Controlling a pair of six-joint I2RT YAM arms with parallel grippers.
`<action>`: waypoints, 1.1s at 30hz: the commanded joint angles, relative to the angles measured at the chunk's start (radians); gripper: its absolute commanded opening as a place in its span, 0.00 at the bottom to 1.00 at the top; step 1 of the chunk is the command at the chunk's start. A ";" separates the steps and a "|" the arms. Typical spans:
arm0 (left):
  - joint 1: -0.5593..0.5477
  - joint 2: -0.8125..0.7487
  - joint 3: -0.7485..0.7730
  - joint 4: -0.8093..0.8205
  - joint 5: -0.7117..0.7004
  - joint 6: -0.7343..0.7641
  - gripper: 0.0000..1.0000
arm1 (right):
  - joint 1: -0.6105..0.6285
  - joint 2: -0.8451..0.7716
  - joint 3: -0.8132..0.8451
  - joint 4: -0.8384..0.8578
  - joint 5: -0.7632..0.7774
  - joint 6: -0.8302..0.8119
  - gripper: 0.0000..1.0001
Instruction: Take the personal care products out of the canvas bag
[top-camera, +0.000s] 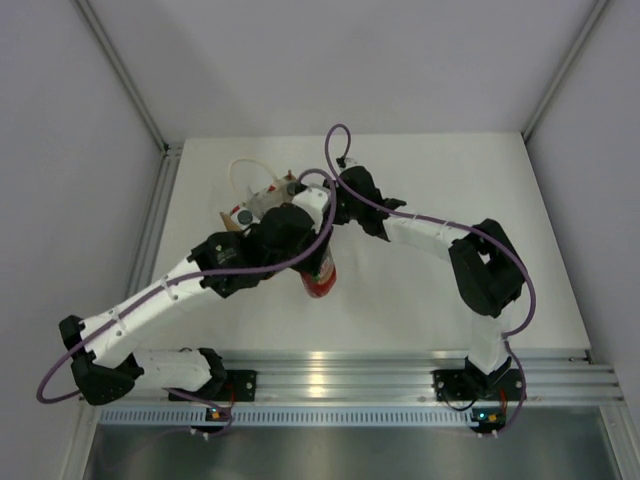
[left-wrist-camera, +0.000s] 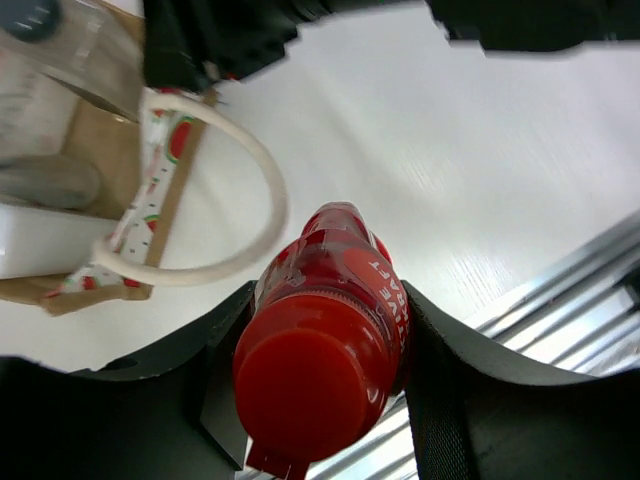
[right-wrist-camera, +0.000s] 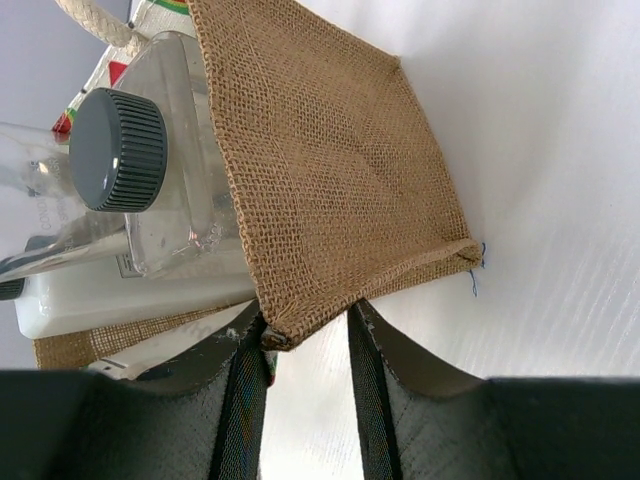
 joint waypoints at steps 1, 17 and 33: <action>-0.087 -0.100 -0.078 0.271 -0.122 -0.010 0.00 | -0.018 0.005 0.040 -0.021 -0.001 -0.024 0.34; -0.406 0.063 -0.429 0.823 -0.298 0.039 0.00 | -0.021 0.010 0.038 -0.021 -0.015 -0.029 0.34; -0.424 0.248 -0.389 0.819 -0.334 0.011 0.73 | -0.022 0.015 0.033 -0.021 -0.018 -0.030 0.38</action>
